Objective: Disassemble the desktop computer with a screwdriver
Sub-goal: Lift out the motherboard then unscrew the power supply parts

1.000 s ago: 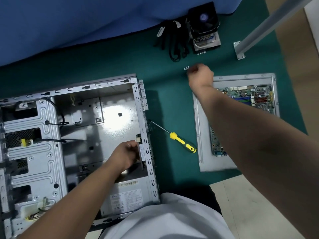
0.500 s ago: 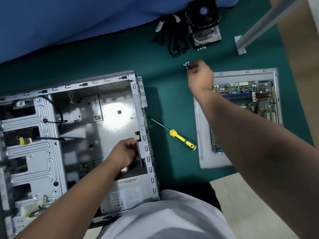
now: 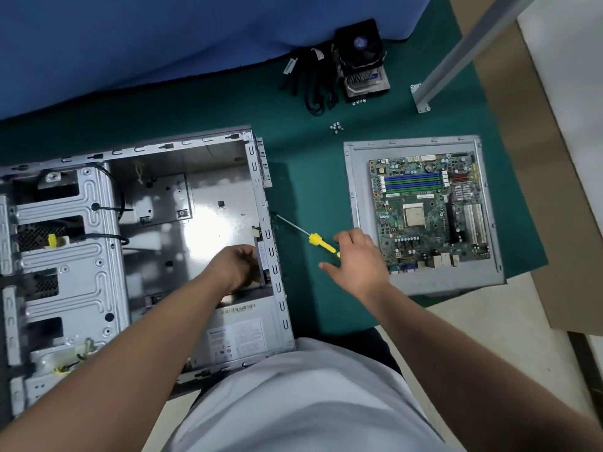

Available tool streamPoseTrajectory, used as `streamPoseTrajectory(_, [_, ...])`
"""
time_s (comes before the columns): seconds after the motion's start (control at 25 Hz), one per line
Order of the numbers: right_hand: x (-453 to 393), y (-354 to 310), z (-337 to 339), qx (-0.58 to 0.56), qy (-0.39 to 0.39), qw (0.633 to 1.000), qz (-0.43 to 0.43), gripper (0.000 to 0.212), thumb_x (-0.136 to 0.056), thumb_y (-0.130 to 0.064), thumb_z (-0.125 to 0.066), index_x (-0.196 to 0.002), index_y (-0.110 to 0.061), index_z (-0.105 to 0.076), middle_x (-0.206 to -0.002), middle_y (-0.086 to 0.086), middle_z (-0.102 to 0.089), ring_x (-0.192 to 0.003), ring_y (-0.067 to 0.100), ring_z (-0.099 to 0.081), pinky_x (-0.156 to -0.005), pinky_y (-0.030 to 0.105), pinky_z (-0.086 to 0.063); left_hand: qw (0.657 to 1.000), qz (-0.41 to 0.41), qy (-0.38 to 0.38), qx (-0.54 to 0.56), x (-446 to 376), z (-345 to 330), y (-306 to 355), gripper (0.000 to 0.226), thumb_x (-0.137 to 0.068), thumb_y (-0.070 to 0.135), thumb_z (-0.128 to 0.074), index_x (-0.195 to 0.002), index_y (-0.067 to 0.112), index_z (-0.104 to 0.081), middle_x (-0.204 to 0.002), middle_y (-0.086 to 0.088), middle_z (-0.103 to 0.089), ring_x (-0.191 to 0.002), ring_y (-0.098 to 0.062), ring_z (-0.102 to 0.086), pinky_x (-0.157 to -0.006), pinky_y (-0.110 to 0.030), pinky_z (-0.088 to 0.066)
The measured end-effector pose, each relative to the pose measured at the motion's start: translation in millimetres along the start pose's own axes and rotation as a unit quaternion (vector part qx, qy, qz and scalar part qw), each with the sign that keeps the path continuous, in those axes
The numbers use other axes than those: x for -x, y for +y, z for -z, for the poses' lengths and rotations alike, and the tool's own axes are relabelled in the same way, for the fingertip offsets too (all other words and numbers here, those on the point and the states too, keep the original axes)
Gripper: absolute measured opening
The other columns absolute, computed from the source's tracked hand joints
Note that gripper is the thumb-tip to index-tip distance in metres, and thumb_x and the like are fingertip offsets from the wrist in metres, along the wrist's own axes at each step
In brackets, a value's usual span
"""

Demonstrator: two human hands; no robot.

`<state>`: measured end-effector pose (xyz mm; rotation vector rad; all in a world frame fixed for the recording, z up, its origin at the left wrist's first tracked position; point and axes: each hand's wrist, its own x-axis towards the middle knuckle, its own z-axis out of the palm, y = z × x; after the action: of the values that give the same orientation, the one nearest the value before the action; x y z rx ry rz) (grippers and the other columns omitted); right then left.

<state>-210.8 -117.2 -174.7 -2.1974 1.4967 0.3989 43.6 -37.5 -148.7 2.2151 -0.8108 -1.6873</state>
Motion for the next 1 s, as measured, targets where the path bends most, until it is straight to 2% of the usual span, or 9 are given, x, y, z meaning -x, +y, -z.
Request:
streamPoseTrajectory(0.08, [5.7, -1.2, -1.8, -0.008, 0.0, 1.0, 0.002, 0.042, -0.095, -0.043, -0.065, -0.128, -0.019, -0.053, -0.124, 0.005, -0.053, -0.116, 0.028, -0.054, -0.096, 0.04, -0.046, 1.0, 0.011, -0.019, 0.01, 3.4, 1.3, 3.0, 0.036, -0.098, -0.009, -0.05, -0.079, 0.019, -0.059, -0.075, -0.001, -0.061, -0.052, -0.003, -0.062, -0.048, -0.011, -0.048])
streamPoseTrajectory(0.2, [9.2, -4.4, 10.5, -0.121, 0.013, 0.992, -0.007, 0.038, -0.097, -0.033, -0.065, -0.129, -0.017, -0.056, -0.126, 0.005, -0.051, -0.105, 0.027, -0.06, -0.092, 0.037, -0.05, 1.0, 0.008, -0.022, 0.002, 9.0, 2.4, 7.2, 0.032, -0.097, -0.004, -0.057, -0.083, 0.024, -0.058, -0.082, 0.001, -0.061, -0.068, -0.01, -0.058, -0.053, -0.01, -0.048])
streamPoseTrajectory(0.32, [11.2, -10.4, 37.6, -0.237, 0.093, 0.967, 0.016, 0.039, -0.091, -0.027, -0.073, -0.126, -0.018, -0.06, -0.121, -0.002, -0.054, -0.107, 0.013, -0.059, -0.098, 0.037, -0.05, 1.0, 0.001, -0.021, 0.0, 14.0, 2.2, 11.8, 0.032, -0.097, -0.006, -0.056, -0.082, 0.023, -0.058, -0.082, -0.001, -0.061, -0.069, -0.011, -0.058, -0.053, -0.01, -0.049])
streamPoseTrajectory(0.4, [14.4, -18.7, 56.7, -0.298, 0.149, 0.942, 0.035, 0.04, -0.089, -0.029, -0.076, -0.124, -0.022, -0.06, -0.116, -0.009, -0.052, -0.105, 0.003, -0.055, -0.096, 0.033, -0.051, 1.0, -0.006, -0.021, -0.003, 15.8, 1.7, 12.9, 0.032, -0.097, -0.006, -0.056, -0.082, 0.022, -0.059, -0.084, -0.003, -0.063, -0.071, -0.014, -0.061, -0.063, -0.015, -0.054])
streamPoseTrajectory(0.52, [21.9, -35.3, 77.5, -0.301, 0.206, 0.927, 0.089, 0.038, -0.088, -0.032, -0.077, -0.121, -0.023, -0.06, -0.115, -0.008, -0.054, -0.101, 0.011, -0.059, -0.085, 0.037, -0.055, 1.0, -0.008, -0.029, 0.009, 16.9, 0.7, 12.8, 0.023, -0.096, -0.008, -0.055, -0.091, 0.014, -0.063, -0.095, -0.014, -0.066, -0.085, -0.027, -0.064, -0.088, -0.04, -0.059])
streamPoseTrajectory(0.68, [23.8, -51.6, 85.6, -0.143, 0.226, 0.955, 0.129, 0.04, -0.095, -0.036, -0.066, -0.13, -0.019, -0.057, -0.122, 0.002, -0.057, -0.096, 0.029, -0.064, -0.072, 0.041, -0.055, 0.999, -0.006, -0.03, 0.018, 16.2, 0.8, 11.8, 0.02, -0.096, -0.009, -0.055, -0.095, 0.01, -0.063, -0.101, -0.019, -0.065, -0.091, -0.031, -0.064, -0.096, -0.05, -0.057])
streamPoseTrajectory(0.76, [21.1, -58.4, 83.8, -0.167, 0.201, 0.958, 0.114, 0.04, -0.099, -0.033, -0.06, -0.134, -0.015, -0.051, -0.118, 0.008, -0.061, -0.089, 0.037, -0.065, -0.072, 0.046, -0.055, 0.999, -0.008, -0.032, 0.012, 13.8, 0.4, 9.9, 0.019, -0.096, -0.009, -0.055, -0.102, 0.007, -0.064, -0.102, -0.021, -0.065, -0.092, -0.031, -0.064, -0.096, -0.051, -0.057])
streamPoseTrajectory(0.84, [16.7, -61.0, 81.9, -0.206, 0.187, 0.956, 0.092, 0.039, -0.1, -0.029, -0.059, -0.132, -0.015, -0.044, -0.105, 0.012, -0.065, -0.08, 0.041, -0.065, -0.069, 0.047, -0.054, 0.999, -0.007, -0.039, 0.008, 12.5, -0.7, 8.2, 0.02, -0.096, -0.009, -0.056, -0.108, 0.004, -0.065, -0.108, -0.027, -0.067, -0.094, -0.031, -0.064, -0.097, -0.051, -0.056])
streamPoseTrajectory(1.0, [9.9, -43.5, 78.5, -0.317, 0.198, 0.928, 0.001, 0.045, -0.098, -0.026, -0.062, -0.132, -0.025, -0.034, -0.084, 0.007, -0.068, -0.073, 0.033, -0.069, -0.068, 0.047, -0.057, 0.999, -0.009, -0.042, 0.017, 10.3, -2.3, 5.9, 0.023, -0.096, -0.01, -0.055, -0.117, -0.006, -0.064, -0.122, -0.036, -0.064, -0.096, -0.033, -0.063, -0.1, -0.053, -0.054])
